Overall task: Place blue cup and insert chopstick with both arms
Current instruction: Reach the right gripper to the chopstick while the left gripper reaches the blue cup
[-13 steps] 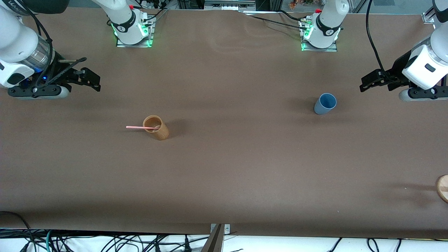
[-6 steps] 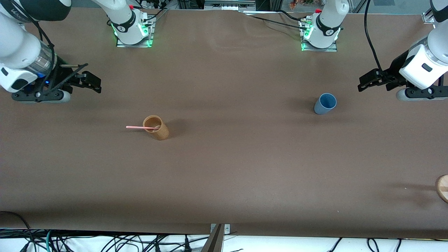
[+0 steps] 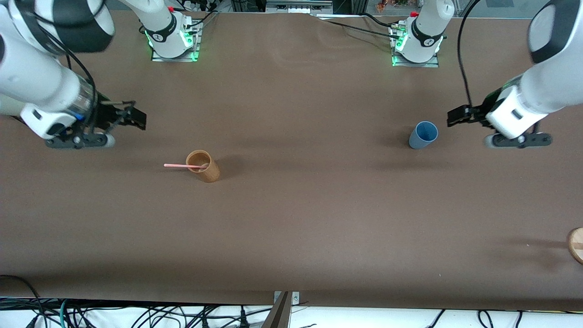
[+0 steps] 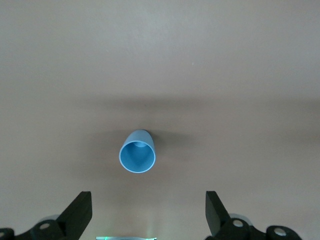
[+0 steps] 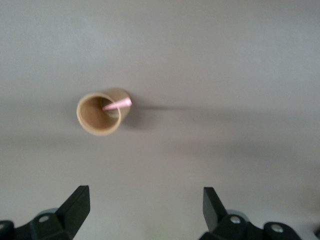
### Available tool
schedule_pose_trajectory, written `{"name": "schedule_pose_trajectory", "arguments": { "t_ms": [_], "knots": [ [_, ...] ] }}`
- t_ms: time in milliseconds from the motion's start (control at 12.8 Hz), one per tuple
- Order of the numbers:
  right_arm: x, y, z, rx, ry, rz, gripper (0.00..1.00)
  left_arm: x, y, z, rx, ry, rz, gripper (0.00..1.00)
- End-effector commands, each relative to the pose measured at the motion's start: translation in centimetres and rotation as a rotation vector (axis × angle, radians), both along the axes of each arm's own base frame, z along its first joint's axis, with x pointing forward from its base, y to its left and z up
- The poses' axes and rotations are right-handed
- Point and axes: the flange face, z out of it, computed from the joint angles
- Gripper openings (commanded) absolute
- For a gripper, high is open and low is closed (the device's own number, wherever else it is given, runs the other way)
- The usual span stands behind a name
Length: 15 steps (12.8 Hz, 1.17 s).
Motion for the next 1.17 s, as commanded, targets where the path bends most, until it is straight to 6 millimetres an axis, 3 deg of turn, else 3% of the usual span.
{"name": "schedule_pose_trajectory", "arguments": {
  "t_ms": [0, 312, 547, 859, 1094],
  "knots": [
    [0.8, 2.4, -4.5, 0.001, -0.021, 0.017, 1.0, -1.4, 0.4, -5.7, 0.008, -0.001, 0.003, 1.0],
    [2.5, 2.9, -9.6, 0.008, -0.076, 0.013, 1.0, -5.1, -0.1, -11.8, 0.014, -0.055, -0.006, 1.0],
    [3.1, 3.2, -12.3, 0.003, -0.069, -0.023, 0.99, -7.1, 0.2, -16.6, 0.033, -0.126, -0.018, 1.0],
    [3.2, 3.9, -14.4, -0.005, -0.054, -0.033, 0.75, -8.9, 0.0, -19.7, 0.032, -0.166, -0.02, 1.0],
    [3.0, 3.8, -14.8, -0.007, -0.048, -0.037, 0.57, -10.6, -0.5, -20.2, 0.033, -0.165, -0.037, 1.0]
  ]
}}
